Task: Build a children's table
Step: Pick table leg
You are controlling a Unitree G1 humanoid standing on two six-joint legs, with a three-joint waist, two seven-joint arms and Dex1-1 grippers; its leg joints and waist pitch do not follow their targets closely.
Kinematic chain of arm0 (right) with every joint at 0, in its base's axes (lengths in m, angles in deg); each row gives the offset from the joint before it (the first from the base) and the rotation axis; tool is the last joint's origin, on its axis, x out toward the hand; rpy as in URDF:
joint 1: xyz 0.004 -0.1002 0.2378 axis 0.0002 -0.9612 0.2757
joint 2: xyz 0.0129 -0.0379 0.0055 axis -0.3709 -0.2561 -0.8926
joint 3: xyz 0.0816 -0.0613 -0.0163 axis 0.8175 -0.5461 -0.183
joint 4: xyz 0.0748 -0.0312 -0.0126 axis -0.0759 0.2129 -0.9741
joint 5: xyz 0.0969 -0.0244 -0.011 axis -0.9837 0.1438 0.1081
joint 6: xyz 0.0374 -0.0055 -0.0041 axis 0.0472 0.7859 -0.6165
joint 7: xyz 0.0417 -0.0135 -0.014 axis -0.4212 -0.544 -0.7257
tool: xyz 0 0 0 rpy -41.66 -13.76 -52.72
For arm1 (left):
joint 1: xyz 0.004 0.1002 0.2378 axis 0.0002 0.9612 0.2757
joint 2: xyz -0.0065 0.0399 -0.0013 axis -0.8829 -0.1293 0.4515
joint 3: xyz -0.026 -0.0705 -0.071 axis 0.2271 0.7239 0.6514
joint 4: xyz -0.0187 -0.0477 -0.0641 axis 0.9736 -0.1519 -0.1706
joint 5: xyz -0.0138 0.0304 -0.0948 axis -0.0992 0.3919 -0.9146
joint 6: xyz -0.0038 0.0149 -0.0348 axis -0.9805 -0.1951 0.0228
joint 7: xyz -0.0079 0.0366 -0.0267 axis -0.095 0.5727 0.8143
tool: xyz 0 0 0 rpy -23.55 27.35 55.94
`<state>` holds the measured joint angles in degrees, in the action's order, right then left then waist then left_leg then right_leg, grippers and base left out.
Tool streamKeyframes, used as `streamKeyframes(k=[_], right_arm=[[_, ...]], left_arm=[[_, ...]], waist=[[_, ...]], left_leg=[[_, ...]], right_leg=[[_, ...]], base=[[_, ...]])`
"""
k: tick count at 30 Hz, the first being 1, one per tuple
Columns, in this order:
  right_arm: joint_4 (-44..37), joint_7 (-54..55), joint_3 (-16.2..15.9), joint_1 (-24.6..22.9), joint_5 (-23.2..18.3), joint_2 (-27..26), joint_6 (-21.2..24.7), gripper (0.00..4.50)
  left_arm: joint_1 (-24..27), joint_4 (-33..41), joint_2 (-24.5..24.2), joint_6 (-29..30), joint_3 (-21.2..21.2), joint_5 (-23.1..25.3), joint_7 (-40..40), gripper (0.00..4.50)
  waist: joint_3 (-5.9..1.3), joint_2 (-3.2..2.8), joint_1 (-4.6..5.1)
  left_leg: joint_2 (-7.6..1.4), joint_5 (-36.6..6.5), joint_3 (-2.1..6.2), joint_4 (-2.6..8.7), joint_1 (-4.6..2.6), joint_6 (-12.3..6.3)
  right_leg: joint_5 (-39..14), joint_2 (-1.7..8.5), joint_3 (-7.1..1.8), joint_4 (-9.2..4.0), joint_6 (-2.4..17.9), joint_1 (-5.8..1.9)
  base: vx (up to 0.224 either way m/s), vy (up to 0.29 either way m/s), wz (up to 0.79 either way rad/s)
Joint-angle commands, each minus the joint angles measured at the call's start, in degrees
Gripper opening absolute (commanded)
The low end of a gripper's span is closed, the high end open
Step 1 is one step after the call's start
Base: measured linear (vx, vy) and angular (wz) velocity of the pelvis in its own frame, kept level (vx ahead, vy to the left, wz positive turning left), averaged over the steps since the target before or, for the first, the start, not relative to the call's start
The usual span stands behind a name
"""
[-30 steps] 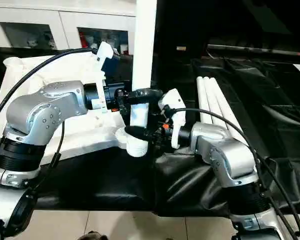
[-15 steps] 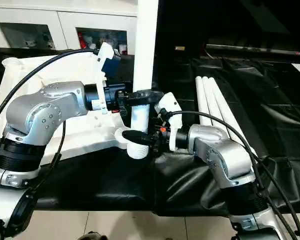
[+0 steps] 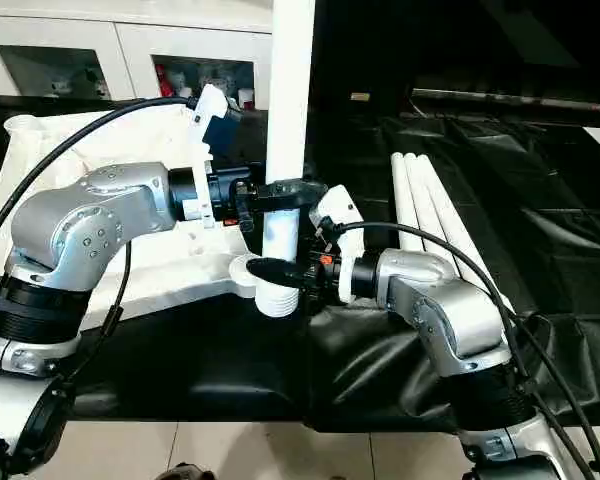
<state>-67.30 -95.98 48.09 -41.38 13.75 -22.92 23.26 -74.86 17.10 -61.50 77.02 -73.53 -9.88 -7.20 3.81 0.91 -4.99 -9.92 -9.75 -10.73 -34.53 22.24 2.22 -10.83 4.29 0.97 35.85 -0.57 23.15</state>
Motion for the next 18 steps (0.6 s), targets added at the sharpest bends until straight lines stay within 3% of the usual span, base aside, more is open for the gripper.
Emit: streamKeyframes(k=[1,2,3,6,7,11,15,16,18], right_arm=[[0.42,-0.46,0.11,0.30,0.23,0.23,-0.30,1.90],[0.58,-0.25,0.30,0.40,0.22,0.06,-0.45,1.89],[0.64,-0.17,0.38,0.42,0.21,-0.01,-0.52,1.89],[0.87,0.34,0.88,0.47,0.09,-0.46,-0.90,1.89],[0.93,0.58,1.18,0.51,-0.03,-0.66,-1.00,1.89],[0.91,1.80,3.08,0.72,-1.19,-1.74,-1.25,1.89],[0.80,3.31,6.20,0.94,-3.31,-3.25,-1.73,1.89],[0.80,3.31,6.20,0.94,-3.31,-3.25,-1.73,1.89],[0.54,6.25,9.94,0.89,-4.85,-4.71,-2.79,1.89]], left_arm=[[-0.26,1.08,0.35,-0.50,0.92,-0.42,0.10,1.85],[-0.42,1.06,0.59,1.57,1.57,-2.19,-0.39,2.41],[-0.46,1.14,0.53,1.73,1.63,-2.24,-0.34,2.55],[-0.52,0.88,0.68,3.08,2.59,-3.55,-0.41,2.83],[-0.55,0.58,1.11,2.65,3.26,-3.80,-0.01,2.83],[-0.31,-0.42,3.61,-4.17,6.32,-3.76,1.21,3.17],[-1.09,-3.30,9.49,-11.19,15.17,-8.94,4.94,3.33],[-1.09,-3.30,9.49,-11.19,15.17,-8.94,4.94,3.33],[-0.64,-6.23,11.26,-15.59,20.68,-9.92,9.40,3.33]], waist=[[-4.54,-0.16,0.09],[-4.55,-0.35,0.10],[-4.56,-0.29,0.11],[-4.56,-0.35,0.12],[-4.57,-0.78,0.02],[-4.55,-0.60,0.10],[-4.66,-0.78,-0.06],[-4.72,-0.61,-0.02],[-4.68,-1.04,0.02]], left_leg=[[-2.23,-8.47,0.83,3.54,-1.28,0.68],[-2.18,-8.48,0.82,3.51,-1.26,0.74],[-2.19,-8.44,0.84,3.53,-1.26,0.73],[-2.12,-8.75,0.85,3.51,-1.26,0.85],[-2.15,-8.95,0.93,3.52,-1.32,0.93],[-2.19,-9.91,0.97,3.60,-1.24,1.06],[-2.09,-9.77,0.95,3.43,-1.17,0.69],[-2.08,-9.91,0.96,3.46,-1.18,0.47],[-2.05,-9.97,1.02,3.43,-1.17,0.25]], right_leg=[[-6.12,2.72,-1.52,-3.80,13.16,-2.89],[-5.90,2.70,-1.52,-3.72,13.25,-2.90],[-5.79,2.70,-1.50,-3.76,13.31,-2.92],[-5.47,2.66,-1.45,-3.69,13.83,-2.92],[-5.60,2.69,-1.46,-3.70,13.82,-2.89],[-5.14,2.71,-1.43,-3.89,14.13,-3.06],[-3.61,2.84,-1.42,-3.89,14.90,-3.27],[-3.46,2.73,-1.37,-3.88,14.87,-3.28],[-3.31,2.69,-1.37,-3.86,14.80,-3.17]], base=[[0.000,0.000,0.00],[0.000,0.000,0.00],[0.000,0.000,0.00],[0.000,0.000,0.00],[0.000,0.000,0.00],[0.000,0.000,0.00],[0.000,0.000,0.00],[0.000,0.000,0.00],[0.000,0.000,0.00]])
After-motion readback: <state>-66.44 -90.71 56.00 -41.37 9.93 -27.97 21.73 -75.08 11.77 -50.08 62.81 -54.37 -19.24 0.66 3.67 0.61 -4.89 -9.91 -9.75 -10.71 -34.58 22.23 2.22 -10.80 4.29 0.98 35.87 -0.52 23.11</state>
